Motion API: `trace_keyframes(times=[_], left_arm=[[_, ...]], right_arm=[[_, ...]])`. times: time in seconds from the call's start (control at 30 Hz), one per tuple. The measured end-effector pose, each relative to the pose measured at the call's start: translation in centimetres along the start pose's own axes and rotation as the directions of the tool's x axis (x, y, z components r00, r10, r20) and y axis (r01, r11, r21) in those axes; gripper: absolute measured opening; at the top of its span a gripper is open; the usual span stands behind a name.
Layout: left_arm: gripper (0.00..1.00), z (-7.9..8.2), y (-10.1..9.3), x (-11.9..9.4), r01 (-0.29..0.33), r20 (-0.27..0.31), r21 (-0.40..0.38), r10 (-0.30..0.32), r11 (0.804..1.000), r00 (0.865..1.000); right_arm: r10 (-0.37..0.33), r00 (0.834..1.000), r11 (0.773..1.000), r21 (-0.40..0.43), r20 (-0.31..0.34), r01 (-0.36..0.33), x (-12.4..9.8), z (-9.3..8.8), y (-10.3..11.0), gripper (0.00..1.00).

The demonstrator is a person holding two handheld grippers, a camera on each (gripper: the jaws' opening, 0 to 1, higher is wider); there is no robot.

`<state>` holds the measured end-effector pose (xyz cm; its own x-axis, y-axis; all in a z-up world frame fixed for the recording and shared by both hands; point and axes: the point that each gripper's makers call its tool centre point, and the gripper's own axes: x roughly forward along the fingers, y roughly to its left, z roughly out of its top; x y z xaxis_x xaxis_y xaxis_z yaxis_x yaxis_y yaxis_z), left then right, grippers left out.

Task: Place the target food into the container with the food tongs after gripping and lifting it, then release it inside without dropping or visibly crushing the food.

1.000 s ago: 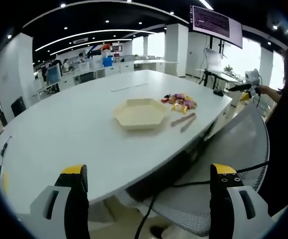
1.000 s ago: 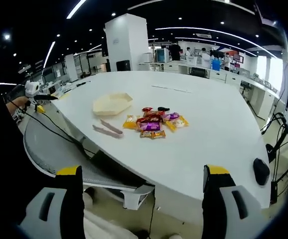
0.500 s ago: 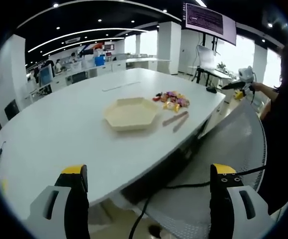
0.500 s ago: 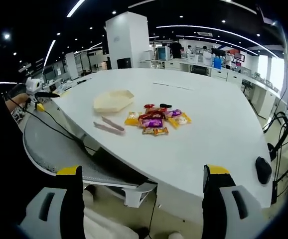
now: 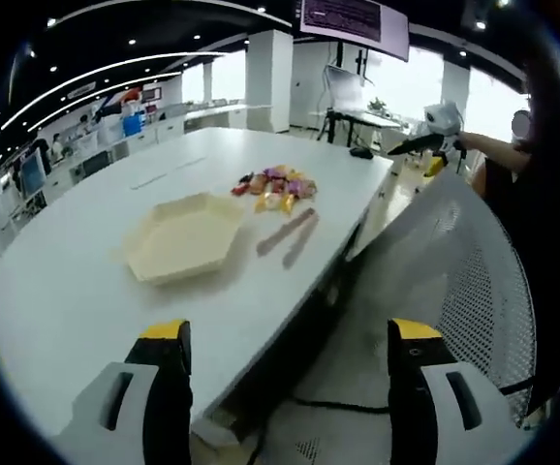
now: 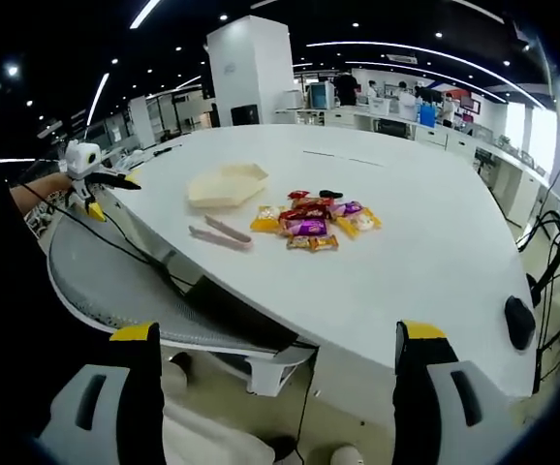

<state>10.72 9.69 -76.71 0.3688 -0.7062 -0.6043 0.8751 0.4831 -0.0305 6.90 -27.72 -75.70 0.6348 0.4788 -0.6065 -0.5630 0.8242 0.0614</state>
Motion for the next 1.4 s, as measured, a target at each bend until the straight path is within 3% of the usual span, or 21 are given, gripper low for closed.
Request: trace_keyframes(times=[0.2,0.23,0.33,0.47,0.6,0.73,0.77,0.8,0.93,1.03,1.3,1.4], left_arm=[[0.6,0.3,-0.1,3.5,0.045,-0.032,0.082,-0.042,0.996,0.999],[0.57,0.5,-0.4,4.9,0.076,-0.044,0.105,-0.072,0.992,0.996],[0.55,1.4,-0.6,7.4,0.108,-0.028,0.091,-0.105,0.99,0.994],[0.5,2.1,0.3,10.9,0.102,-0.026,0.104,-0.1,0.989,0.995],[0.41,1.1,0.8,13.5,0.123,-0.066,0.074,-0.118,0.99,0.991],[0.37,0.6,1.1,14.6,0.126,-0.086,0.074,-0.119,0.989,0.989],[0.36,2.1,1.3,15.2,0.114,-0.001,0.12,-0.115,0.986,0.993],[0.35,0.7,1.2,14.9,0.122,-0.064,0.072,-0.117,0.99,0.991],[0.3,1.0,1.4,15.0,0.119,-0.055,0.079,-0.115,0.99,0.992],[0.24,1.1,0.7,15.2,0.146,-0.062,0.13,-0.139,0.981,0.988],[0.04,1.8,0.8,16.3,0.156,-0.01,0.15,-0.157,0.976,0.988],[0.02,1.9,0.9,16.2,0.179,0.015,0.124,-0.182,0.976,0.983]], right_arm=[[-0.007,1.0,1.0,-0.012,-0.018,0.007,0.1,0.2,0.1,1.0],[-0.008,1.0,1.0,-0.018,-0.026,0.008,0.1,0.1,0.1,1.0],[-0.013,1.0,1.0,-0.019,-0.021,0.012,-0.2,0.6,0.2,1.0],[-0.028,1.0,0.999,-0.017,-0.012,0.028,-0.6,1.3,0.1,1.0],[-0.04,0.999,0.999,-0.019,-0.004,0.04,-0.9,1.9,-0.1,1.0],[-0.051,0.999,0.998,-0.026,0.002,0.051,-1.1,2.5,-0.3,1.0],[-0.052,0.999,0.998,-0.027,0.002,0.052,-1.1,2.6,-0.4,1.0],[-0.053,0.999,0.998,-0.027,0.003,0.053,-1.1,2.8,-0.4,1.0],[-0.054,0.998,0.998,-0.037,0.03,0.055,-0.7,4.1,0.0,1.0],[-0.043,0.998,0.998,-0.043,0.037,0.044,0.0,4.4,0.3,1.0],[-0.033,0.996,0.999,-0.005,0.08,0.033,1.0,4.4,0.4,1.0],[-0.021,0.991,0.999,0.038,0.128,0.016,1.2,5.0,0.5,1.0]])
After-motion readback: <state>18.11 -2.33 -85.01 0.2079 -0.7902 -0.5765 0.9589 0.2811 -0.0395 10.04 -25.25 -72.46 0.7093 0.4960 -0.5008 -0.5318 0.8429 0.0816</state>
